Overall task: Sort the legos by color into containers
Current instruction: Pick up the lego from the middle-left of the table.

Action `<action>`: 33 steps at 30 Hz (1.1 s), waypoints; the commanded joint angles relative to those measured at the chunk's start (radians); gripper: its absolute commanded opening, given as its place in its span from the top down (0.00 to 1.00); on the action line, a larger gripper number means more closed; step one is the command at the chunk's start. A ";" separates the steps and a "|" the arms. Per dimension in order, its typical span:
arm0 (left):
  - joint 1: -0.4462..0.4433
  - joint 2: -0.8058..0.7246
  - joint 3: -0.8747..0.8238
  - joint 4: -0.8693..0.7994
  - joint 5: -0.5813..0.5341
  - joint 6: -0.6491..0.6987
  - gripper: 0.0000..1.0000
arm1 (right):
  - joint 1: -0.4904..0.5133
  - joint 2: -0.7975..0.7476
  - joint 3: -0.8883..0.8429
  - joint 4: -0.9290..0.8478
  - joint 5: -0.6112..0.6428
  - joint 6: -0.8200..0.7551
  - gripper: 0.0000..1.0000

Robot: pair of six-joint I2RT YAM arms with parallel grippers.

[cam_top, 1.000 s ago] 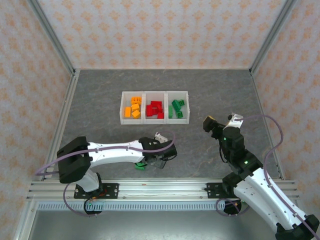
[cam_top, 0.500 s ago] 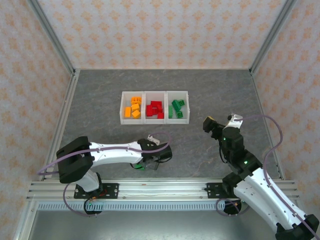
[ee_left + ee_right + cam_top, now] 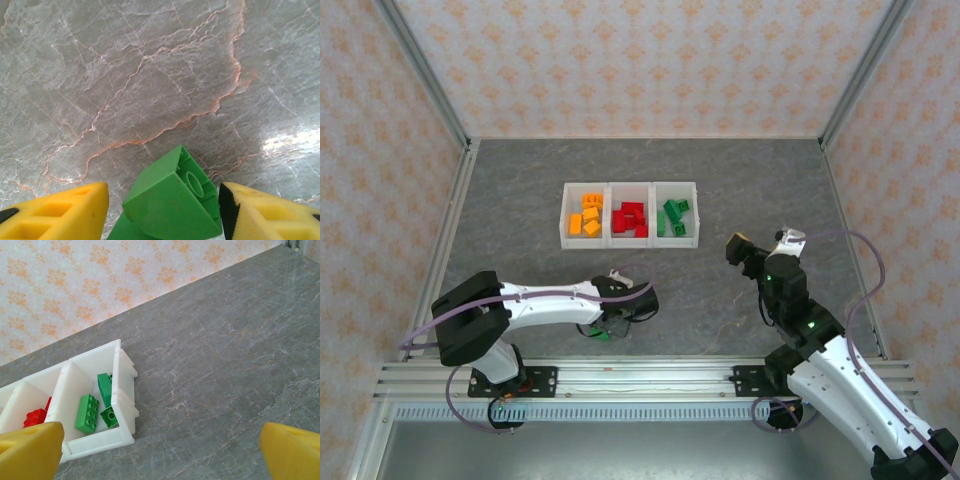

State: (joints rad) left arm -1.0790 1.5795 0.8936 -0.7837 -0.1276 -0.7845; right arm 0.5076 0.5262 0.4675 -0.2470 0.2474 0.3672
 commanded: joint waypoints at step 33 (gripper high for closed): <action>0.084 0.002 0.029 0.079 -0.097 0.025 0.62 | -0.001 -0.003 -0.010 0.004 0.032 0.013 0.00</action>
State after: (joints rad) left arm -1.0203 1.6024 0.8753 -0.6811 -0.1078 -0.7364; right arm 0.5076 0.5262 0.4618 -0.2470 0.2478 0.3672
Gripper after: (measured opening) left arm 0.405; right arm 0.996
